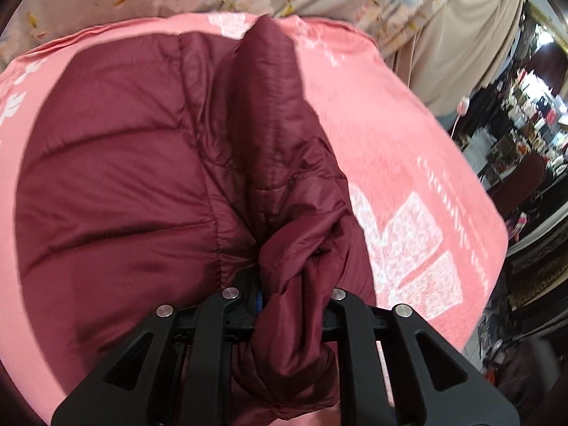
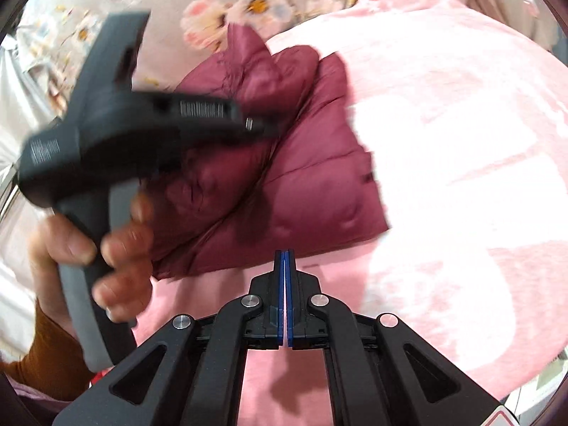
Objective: Fold large clothes
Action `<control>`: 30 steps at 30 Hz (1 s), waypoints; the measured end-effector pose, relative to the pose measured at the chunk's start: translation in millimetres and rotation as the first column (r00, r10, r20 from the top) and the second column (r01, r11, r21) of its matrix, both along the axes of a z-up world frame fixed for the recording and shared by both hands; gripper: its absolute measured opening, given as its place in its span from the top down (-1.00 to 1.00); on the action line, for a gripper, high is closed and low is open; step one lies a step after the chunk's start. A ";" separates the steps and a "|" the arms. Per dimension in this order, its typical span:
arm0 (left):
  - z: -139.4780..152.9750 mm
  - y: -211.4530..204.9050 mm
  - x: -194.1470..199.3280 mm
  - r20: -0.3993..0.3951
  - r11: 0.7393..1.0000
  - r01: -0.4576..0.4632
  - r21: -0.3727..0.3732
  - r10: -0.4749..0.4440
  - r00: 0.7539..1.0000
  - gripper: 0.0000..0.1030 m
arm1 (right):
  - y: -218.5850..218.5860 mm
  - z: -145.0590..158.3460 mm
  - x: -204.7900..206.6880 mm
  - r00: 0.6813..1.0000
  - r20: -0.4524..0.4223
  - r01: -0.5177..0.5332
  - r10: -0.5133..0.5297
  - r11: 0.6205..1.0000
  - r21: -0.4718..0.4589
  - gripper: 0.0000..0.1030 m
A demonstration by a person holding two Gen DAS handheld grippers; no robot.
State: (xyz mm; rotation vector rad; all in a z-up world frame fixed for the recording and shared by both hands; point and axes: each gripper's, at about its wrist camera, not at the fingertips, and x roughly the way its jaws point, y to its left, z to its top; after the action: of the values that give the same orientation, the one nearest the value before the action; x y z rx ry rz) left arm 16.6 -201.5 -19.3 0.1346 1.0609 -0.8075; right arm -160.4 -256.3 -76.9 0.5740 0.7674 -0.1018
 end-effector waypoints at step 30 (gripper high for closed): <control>82.8 -19.9 104.1 0.097 1.000 -0.025 -0.007 0.026 0.995 -0.20 | -4.9 65.1 46.8 0.981 0.193 0.017 0.026 0.976 -0.217 0.23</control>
State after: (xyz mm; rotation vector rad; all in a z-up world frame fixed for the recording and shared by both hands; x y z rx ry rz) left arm 120.7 -221.4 63.4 0.1538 0.9666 -0.7735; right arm -113.6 -261.2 -11.8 0.3668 0.5578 -0.1216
